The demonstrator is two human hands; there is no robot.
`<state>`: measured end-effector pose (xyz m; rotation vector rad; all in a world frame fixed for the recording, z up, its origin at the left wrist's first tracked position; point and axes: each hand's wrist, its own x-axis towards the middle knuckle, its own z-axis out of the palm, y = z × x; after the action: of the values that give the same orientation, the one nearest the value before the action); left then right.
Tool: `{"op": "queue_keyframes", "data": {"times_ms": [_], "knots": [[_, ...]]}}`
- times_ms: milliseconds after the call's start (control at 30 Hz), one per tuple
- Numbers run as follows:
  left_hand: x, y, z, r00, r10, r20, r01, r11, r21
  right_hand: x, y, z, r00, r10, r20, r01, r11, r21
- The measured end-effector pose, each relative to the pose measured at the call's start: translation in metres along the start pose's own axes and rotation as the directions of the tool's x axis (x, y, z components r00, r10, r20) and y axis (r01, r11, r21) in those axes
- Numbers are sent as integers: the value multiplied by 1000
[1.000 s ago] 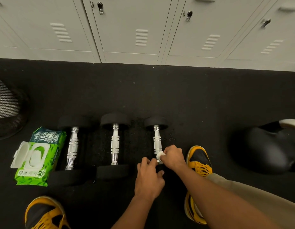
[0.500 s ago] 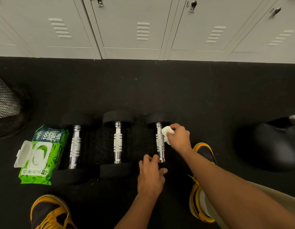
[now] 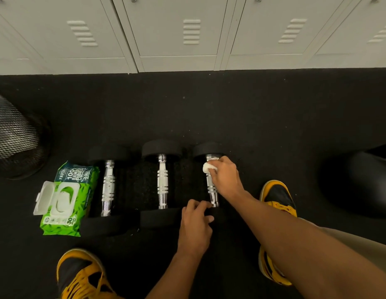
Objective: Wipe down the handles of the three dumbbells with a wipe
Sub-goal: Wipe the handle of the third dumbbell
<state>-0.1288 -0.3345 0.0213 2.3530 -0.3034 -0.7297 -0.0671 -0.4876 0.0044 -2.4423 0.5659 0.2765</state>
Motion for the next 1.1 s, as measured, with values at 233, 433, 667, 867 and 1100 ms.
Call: {"op": "queue_keyframes", "data": {"times_ms": [233, 433, 667, 867, 1100], "knots": [[2, 5, 2, 999, -29, 16, 29, 1000, -11, -10, 6, -14, 986, -52, 156, 60, 997, -49], [3, 7, 5, 999, -44, 10, 44, 999, -21, -22, 9, -11, 981, 1, 193, 10, 998, -59], [5, 10, 4, 998, -59, 29, 59, 998, -4, -29, 10, -14, 953, 86, 292, -71, 996, -60], [5, 9, 3, 997, -64, 35, 65, 998, -12, -38, 12, -12, 885, 111, 453, -90, 994, -66], [5, 8, 2, 997, -66, 39, 67, 998, -11, -29, 13, -15, 850, 93, 518, -71, 996, -61]]}}
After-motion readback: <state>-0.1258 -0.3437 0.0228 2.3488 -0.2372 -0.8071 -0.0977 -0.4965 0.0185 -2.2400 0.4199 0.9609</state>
